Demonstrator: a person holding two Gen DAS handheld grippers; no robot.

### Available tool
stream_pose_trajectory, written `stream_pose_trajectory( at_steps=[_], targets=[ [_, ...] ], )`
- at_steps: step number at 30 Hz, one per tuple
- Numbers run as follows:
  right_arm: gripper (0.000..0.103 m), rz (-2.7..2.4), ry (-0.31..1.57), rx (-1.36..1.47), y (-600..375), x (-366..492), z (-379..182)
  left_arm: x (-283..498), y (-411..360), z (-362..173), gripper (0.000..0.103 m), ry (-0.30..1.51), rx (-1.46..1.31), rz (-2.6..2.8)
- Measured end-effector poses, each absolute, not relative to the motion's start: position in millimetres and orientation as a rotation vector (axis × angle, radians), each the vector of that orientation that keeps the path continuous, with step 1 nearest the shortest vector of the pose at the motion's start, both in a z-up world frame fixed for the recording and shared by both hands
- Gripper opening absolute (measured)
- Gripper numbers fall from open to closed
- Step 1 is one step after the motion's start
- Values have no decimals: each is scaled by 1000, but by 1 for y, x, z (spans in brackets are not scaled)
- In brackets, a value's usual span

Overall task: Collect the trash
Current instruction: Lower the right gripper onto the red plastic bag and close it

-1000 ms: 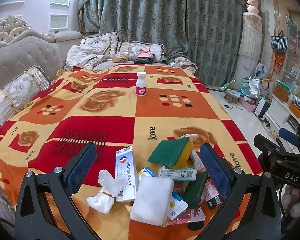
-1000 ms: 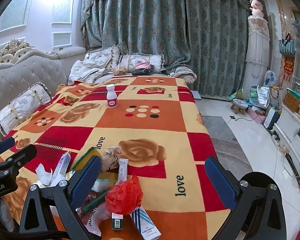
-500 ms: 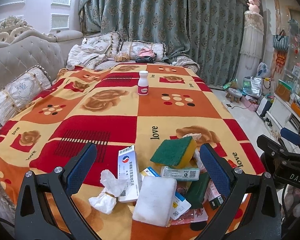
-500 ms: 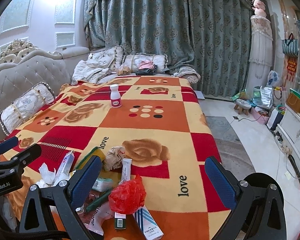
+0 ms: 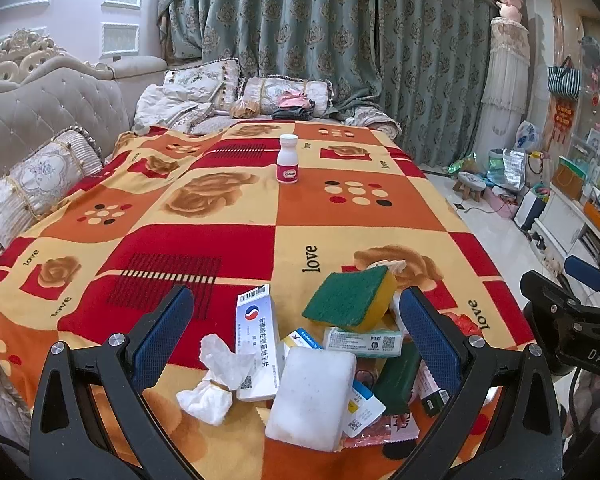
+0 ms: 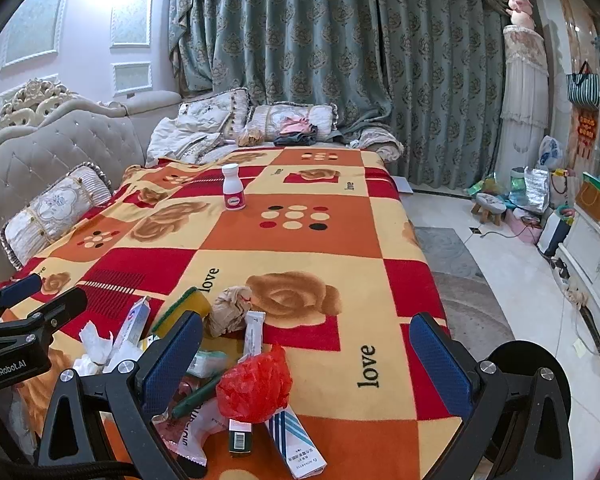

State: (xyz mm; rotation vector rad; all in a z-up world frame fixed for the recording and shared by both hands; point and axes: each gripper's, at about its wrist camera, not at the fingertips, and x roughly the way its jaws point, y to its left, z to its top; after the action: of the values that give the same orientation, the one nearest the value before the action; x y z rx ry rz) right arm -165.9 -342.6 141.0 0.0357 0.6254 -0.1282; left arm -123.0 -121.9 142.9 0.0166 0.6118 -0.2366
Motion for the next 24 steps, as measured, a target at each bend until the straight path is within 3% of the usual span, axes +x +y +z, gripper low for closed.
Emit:
stream_pose_trajectory(
  at_steps=[24],
  targets=[
    [103,-90,687,46,-355,-174,122,-122,-84,123,102,684,38,-208]
  ],
)
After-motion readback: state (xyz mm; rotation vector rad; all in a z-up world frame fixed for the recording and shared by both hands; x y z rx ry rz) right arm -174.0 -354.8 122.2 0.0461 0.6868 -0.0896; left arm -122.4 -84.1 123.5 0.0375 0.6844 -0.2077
